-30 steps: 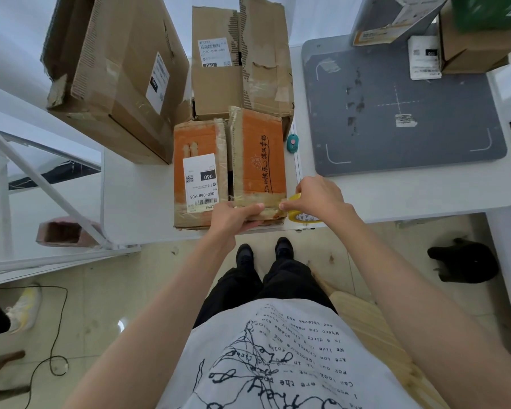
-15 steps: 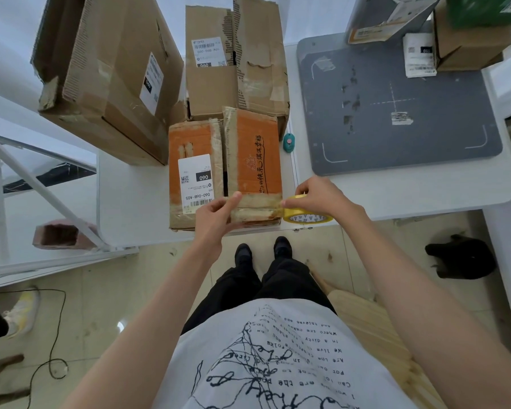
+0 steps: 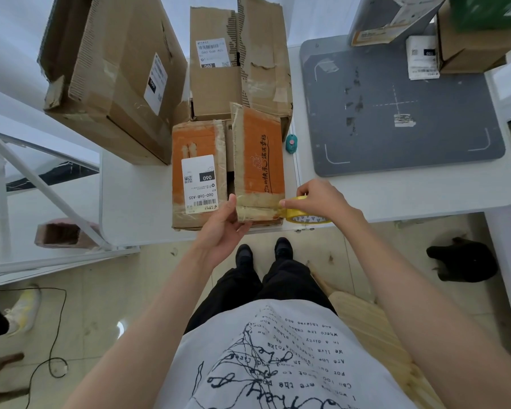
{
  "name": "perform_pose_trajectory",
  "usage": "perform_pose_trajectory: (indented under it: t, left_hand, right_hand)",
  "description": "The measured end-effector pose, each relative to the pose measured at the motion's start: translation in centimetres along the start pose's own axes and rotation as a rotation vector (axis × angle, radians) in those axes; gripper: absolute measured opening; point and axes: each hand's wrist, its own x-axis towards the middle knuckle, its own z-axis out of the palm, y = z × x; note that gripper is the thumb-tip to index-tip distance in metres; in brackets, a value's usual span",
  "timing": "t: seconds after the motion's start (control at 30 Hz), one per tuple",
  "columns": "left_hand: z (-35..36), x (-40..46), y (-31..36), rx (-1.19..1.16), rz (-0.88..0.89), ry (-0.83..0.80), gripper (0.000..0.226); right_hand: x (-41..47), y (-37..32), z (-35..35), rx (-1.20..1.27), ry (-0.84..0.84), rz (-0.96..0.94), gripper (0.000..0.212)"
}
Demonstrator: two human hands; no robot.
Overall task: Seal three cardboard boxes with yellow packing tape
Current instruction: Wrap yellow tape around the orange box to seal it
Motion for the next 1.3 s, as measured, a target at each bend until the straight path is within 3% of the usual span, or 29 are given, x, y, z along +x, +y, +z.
perform_pose_trajectory:
  t: [0.1,0.47,0.6,0.7,1.0,1.1,1.3]
  left_hand:
    - [-0.3,0.0,0.2,0.005,0.001,0.011,0.042]
    - [2.3,0.5,1.0,0.542,0.074,0.087,0.028]
    - [1.6,1.7,1.2,0.569,0.045,0.149,0.037]
    - [1.2,2.2,1.2,0.559,0.021,0.155,0.023]
    - [0.9,2.7,1.3,0.502,-0.003,0.153,0.013]
    - [0.6,2.8,1.5,0.517,0.001,0.139,0.022]
    - [0.2,3.0,1.8,0.509,0.018,0.136,0.017]
  right_hand:
    - [0.0,-0.2,0.3,-0.050,0.026,0.004,0.053]
    - [-0.4,0.3,-0.1,-0.011,0.003,0.014,0.044]
    - [-0.8,1.4,-0.9,0.153,-0.080,-0.013,0.027]
    - [-1.1,1.7,-1.1,0.191,-0.071,-0.046,0.028]
    - [-0.8,1.7,0.6,0.093,0.075,-0.008,0.027]
    - [-0.7,1.9,1.1,0.067,0.113,0.010,0.029]
    - [-0.1,2.3,1.4,0.116,0.091,0.020,0.046]
